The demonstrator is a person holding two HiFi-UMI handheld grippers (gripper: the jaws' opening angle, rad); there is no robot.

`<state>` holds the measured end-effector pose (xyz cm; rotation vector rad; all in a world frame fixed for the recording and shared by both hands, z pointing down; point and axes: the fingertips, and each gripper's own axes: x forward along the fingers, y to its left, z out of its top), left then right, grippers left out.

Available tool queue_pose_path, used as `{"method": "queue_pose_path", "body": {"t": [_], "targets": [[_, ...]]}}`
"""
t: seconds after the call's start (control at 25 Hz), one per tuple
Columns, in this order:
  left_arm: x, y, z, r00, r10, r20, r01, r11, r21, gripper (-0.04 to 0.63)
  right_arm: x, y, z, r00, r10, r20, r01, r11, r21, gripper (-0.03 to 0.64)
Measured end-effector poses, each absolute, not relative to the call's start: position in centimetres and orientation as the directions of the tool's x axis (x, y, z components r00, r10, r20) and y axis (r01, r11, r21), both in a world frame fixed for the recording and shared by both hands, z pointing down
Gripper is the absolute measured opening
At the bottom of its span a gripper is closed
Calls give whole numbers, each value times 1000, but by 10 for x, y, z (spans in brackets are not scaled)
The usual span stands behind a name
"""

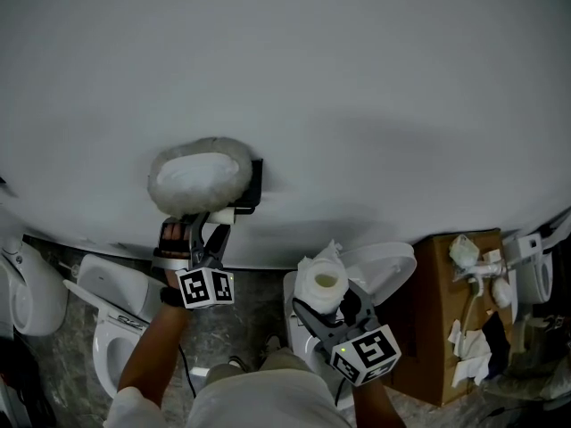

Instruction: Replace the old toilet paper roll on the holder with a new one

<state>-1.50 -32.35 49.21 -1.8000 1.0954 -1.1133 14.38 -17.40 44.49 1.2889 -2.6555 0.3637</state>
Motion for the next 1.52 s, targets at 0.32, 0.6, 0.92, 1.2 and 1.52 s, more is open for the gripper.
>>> {"method": "queue_pose_path", "body": {"t": [0.32,0.6,0.92,1.2,1.52], "targets": [[-14,-329,491,257,-914,313,-233,-373,-898,225,144,-173,445,-603,-759,246,-798,582,-158,336],[-2,-325,488,303,-905,298,-247,-376,-893,219,144,-172,443,-598,-763,245,-801,580,-148,336],[24,-319,489,348,-886,307,-193,-388,-901,216,150,-169,445,-587,-770,252,-809,569,-145,336],[53,-315,484,412,-861,299,-164,-393,-905,210,154,-169,442,-581,-774,252,-813,566,-136,336],[79,-313,481,469,-832,298,-140,-403,-904,207,168,-169,439,-549,-797,252,-835,541,-106,336]]}}
